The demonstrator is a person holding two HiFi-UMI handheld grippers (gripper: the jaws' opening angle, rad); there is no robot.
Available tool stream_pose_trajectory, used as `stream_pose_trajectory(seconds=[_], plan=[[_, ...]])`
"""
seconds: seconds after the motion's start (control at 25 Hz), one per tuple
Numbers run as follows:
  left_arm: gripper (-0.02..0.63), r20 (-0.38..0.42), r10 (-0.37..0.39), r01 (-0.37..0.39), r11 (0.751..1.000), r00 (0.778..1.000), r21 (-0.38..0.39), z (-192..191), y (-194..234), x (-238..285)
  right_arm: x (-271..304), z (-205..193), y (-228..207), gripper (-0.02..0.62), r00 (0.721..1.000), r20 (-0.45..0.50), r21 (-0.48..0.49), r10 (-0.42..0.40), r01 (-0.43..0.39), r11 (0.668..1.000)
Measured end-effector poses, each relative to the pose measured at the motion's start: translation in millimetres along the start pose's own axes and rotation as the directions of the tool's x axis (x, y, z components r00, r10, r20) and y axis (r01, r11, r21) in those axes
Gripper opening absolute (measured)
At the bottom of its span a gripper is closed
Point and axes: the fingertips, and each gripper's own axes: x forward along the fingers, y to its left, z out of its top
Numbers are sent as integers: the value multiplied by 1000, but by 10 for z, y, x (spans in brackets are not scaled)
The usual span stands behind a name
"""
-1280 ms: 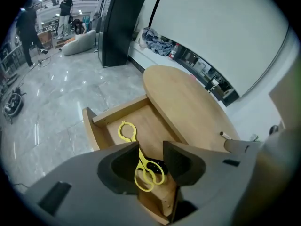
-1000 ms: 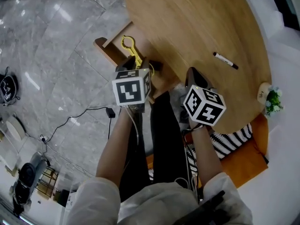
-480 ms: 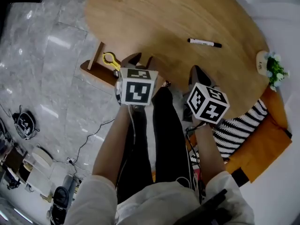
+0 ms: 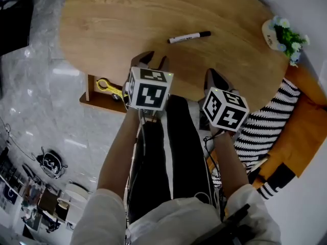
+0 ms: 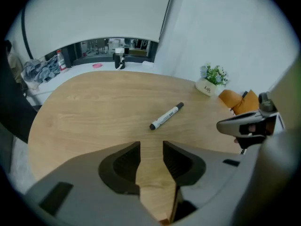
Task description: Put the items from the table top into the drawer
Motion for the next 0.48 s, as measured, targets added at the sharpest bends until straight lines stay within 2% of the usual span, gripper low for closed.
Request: stream_pose_trajectory(seconds=[0.28, 0.48], plan=[[135, -16, -32, 33, 992, 999, 118, 386, -241, 310, 49, 34, -415, -8, 999, -4, 75, -33, 33, 997], [135, -49, -69, 78, 969, 996, 233, 610, -366, 508, 170, 93, -588, -8, 999, -13, 111, -35, 36, 993]])
